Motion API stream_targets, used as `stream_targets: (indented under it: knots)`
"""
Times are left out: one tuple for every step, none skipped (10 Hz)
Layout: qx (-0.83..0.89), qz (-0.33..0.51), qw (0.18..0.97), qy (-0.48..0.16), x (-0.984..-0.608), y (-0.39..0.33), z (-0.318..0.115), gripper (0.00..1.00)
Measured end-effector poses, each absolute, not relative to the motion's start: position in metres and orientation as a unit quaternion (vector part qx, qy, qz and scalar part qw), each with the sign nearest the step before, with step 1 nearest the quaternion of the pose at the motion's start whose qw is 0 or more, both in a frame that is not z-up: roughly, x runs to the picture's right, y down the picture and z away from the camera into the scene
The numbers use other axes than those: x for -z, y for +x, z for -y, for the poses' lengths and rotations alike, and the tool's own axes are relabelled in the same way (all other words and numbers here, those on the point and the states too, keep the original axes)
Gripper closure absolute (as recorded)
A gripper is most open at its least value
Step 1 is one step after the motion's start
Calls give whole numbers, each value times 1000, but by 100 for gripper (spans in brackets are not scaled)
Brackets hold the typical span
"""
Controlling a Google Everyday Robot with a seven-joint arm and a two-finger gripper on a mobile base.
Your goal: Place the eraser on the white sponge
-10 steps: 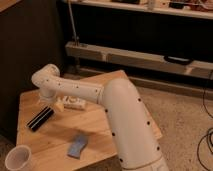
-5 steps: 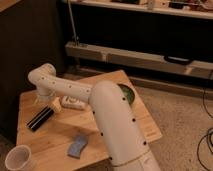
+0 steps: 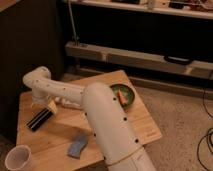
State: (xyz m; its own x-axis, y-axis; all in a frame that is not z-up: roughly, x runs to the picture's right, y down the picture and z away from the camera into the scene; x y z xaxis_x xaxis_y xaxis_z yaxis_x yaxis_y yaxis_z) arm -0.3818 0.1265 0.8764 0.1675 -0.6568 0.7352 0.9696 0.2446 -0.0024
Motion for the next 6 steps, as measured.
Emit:
stream_targets:
  knots:
    - [561, 315, 723, -250, -879, -386, -130, 21]
    - [558, 315, 725, -253, -882, -388, -133, 27]
    - [556, 314, 726, -257, -886, -391, -136, 39]
    - [554, 314, 726, -261, -887, -393, -140, 50]
    - [553, 314, 726, -262, -887, -394, -141, 59]
    - [552, 311, 727, -264, -888, -392, -140, 72]
